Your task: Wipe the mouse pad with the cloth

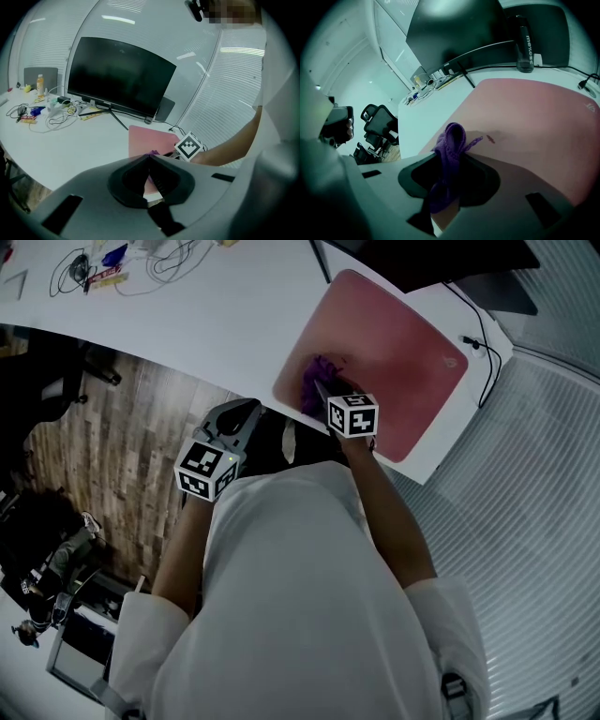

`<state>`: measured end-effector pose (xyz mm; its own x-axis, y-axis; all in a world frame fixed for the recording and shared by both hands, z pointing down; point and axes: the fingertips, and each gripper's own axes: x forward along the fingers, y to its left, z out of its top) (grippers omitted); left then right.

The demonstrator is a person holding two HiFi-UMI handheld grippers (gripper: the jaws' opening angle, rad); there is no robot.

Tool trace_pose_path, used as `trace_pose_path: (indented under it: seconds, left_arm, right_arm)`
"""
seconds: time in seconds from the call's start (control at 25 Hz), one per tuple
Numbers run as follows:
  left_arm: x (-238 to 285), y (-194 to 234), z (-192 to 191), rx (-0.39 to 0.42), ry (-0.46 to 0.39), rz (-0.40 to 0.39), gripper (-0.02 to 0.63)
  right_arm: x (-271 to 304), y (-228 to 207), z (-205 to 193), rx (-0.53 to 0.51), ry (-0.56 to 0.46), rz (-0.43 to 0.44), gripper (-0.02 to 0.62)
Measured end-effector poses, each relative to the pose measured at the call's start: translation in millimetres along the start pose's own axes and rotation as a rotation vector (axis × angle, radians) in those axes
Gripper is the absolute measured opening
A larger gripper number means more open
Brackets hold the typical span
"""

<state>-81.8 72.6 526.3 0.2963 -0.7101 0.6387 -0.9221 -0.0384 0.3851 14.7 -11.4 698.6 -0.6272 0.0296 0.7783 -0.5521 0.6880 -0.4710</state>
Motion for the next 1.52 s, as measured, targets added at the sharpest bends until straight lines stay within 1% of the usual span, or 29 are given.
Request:
trace_pose_path:
  seconds: [0.36, 0.52, 0.64, 0.76, 0.88, 1.52]
  left_arm:
    - [27.2, -32.1, 8.5, 0.037, 0.022, -0.047, 0.018]
    - [38.3, -47.7, 9.4, 0.069, 0.045, -0.069, 0.018]
    - [45.3, -55.3, 7.8, 0.073, 0.07, -0.077, 0.018]
    - [49.5, -62.1, 11.1, 0.078, 0.077, -0.09, 0.018]
    - [56.1, -72.9, 13.2, 0.105, 0.089, -0.111, 0.018]
    - [101.3, -137.1, 16.9, 0.204, 0.139, -0.223, 0.018]
  right_arm:
    - [-29.3, -38.5, -14.3, 0.045, -0.028, -0.032, 0.129]
    - [-44.3, -55.4, -22.0, 0.073, -0.052, -0.049, 0.129]
    - [-56.3, -67.2, -29.7, 0.094, -0.067, -0.066, 0.129]
    - [-66.0, -76.0, -34.4, 0.106, -0.082, -0.082, 0.129]
    - [-73.9, -85.5, -38.8, 0.128, -0.099, -0.095, 0.129]
    - [-138.1, -150.8, -83.5, 0.231, -0.158, -0.211, 0.129]
